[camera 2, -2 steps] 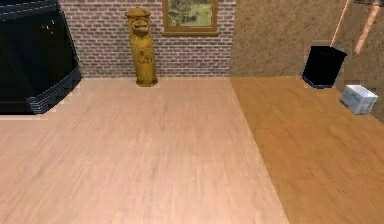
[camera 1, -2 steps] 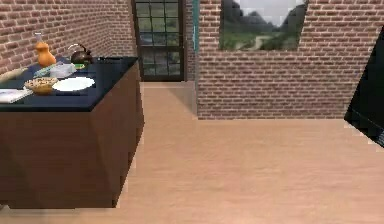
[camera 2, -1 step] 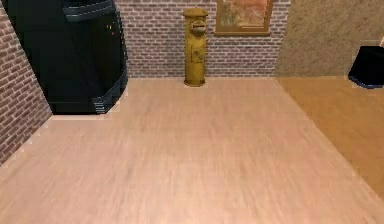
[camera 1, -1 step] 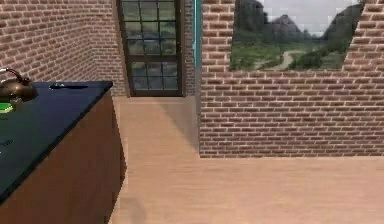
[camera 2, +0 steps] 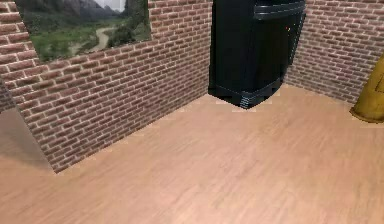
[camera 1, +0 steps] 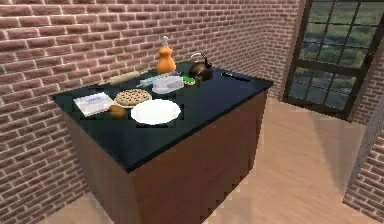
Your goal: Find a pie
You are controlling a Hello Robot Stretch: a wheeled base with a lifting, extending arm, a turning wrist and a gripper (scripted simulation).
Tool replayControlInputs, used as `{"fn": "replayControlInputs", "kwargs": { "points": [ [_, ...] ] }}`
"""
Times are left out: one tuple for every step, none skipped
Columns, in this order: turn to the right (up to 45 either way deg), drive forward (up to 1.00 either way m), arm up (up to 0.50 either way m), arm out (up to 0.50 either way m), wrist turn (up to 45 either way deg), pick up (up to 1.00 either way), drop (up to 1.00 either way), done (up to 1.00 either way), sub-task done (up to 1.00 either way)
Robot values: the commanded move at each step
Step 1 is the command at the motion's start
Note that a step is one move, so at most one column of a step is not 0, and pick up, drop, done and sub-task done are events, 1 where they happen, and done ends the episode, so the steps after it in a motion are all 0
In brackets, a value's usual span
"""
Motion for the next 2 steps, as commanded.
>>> {"fn": "replayControlInputs", "kwargs": {
  "points": [
    [-15.0, 0.0, 0.0, 0.0, 0.0, 0.0, 0.0, 0.0, 0.0],
    [0.0, 0.0, 0.0, 0.0, 0.0, 0.0, 0.0, 1.0, 0.0]
  ]
}}
